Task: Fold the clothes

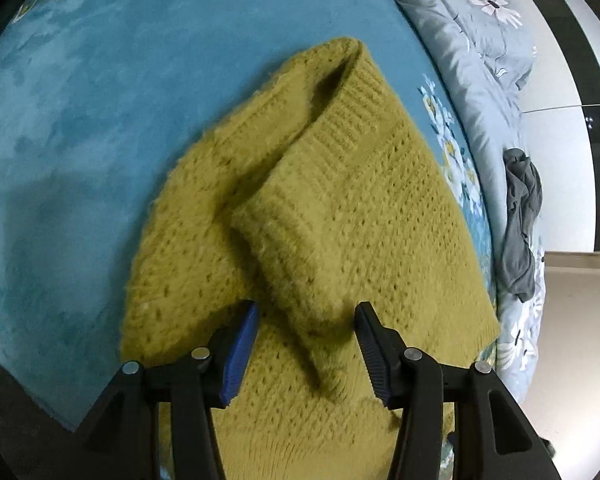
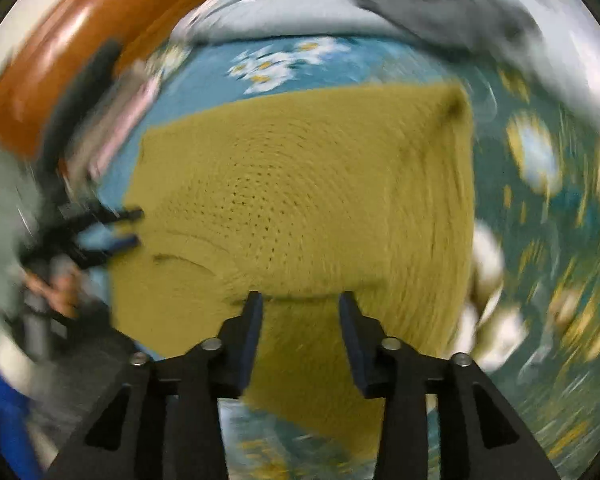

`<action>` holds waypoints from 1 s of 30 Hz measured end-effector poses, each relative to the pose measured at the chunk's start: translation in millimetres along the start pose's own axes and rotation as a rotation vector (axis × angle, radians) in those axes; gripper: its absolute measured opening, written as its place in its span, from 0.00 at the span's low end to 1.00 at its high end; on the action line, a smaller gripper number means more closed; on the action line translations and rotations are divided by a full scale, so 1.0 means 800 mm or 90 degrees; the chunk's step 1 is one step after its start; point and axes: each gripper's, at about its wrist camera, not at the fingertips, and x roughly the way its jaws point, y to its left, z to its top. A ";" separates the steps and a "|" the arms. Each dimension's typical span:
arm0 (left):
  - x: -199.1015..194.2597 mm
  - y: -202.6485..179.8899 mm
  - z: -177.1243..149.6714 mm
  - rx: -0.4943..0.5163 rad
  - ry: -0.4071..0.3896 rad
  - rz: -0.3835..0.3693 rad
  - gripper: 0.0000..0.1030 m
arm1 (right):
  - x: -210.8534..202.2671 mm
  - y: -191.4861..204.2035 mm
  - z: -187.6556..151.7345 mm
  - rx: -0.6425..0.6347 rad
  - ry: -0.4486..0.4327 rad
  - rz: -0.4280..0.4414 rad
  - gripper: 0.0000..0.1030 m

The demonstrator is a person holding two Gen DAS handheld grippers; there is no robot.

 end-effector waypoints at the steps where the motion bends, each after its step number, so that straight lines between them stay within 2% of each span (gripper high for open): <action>1: 0.000 -0.002 0.001 0.001 -0.004 -0.001 0.51 | 0.002 -0.016 -0.006 0.054 -0.002 0.027 0.48; 2: -0.001 -0.003 0.002 0.003 -0.009 0.000 0.48 | 0.003 -0.032 -0.011 0.108 -0.005 0.053 0.48; 4: -0.007 -0.005 0.002 0.006 -0.022 0.010 0.36 | 0.009 -0.060 -0.017 0.208 -0.027 0.097 0.48; 6: -0.014 -0.008 0.002 0.010 -0.036 0.019 0.22 | 0.014 -0.074 -0.015 0.265 -0.059 0.120 0.48; 7: -0.017 -0.009 0.002 0.011 -0.043 0.024 0.20 | 0.017 -0.081 -0.014 0.292 -0.074 0.129 0.48; 10: -0.026 -0.012 0.002 0.016 -0.063 0.039 0.15 | 0.027 -0.084 -0.003 0.327 -0.082 0.094 0.48; 12: -0.036 -0.017 0.000 0.024 -0.074 0.041 0.15 | 0.033 -0.086 0.002 0.363 -0.083 0.104 0.45; 14: -0.051 -0.020 -0.008 0.040 -0.073 0.034 0.15 | 0.032 -0.078 0.010 0.360 -0.084 0.114 0.27; 15: -0.059 -0.021 -0.013 0.048 -0.072 0.030 0.15 | 0.031 -0.072 0.014 0.352 -0.084 0.116 0.14; 18: -0.081 -0.026 -0.025 0.072 -0.071 0.020 0.15 | 0.007 -0.054 0.026 0.312 -0.103 0.121 0.12; 23: -0.119 -0.033 -0.046 0.111 -0.069 0.003 0.15 | -0.057 -0.033 0.023 0.243 -0.159 0.095 0.12; 24: -0.122 -0.030 -0.051 0.112 -0.061 0.004 0.15 | -0.051 -0.037 0.014 0.249 -0.148 0.090 0.12; 26: -0.109 -0.005 -0.059 0.082 -0.013 0.019 0.15 | -0.040 -0.045 -0.004 0.261 -0.125 0.079 0.12; 28: -0.092 0.021 -0.063 0.028 0.035 0.014 0.15 | -0.029 -0.052 -0.022 0.274 -0.103 0.069 0.12; 30: -0.080 0.043 -0.067 -0.018 0.059 0.008 0.15 | -0.018 -0.060 -0.041 0.286 -0.081 0.058 0.12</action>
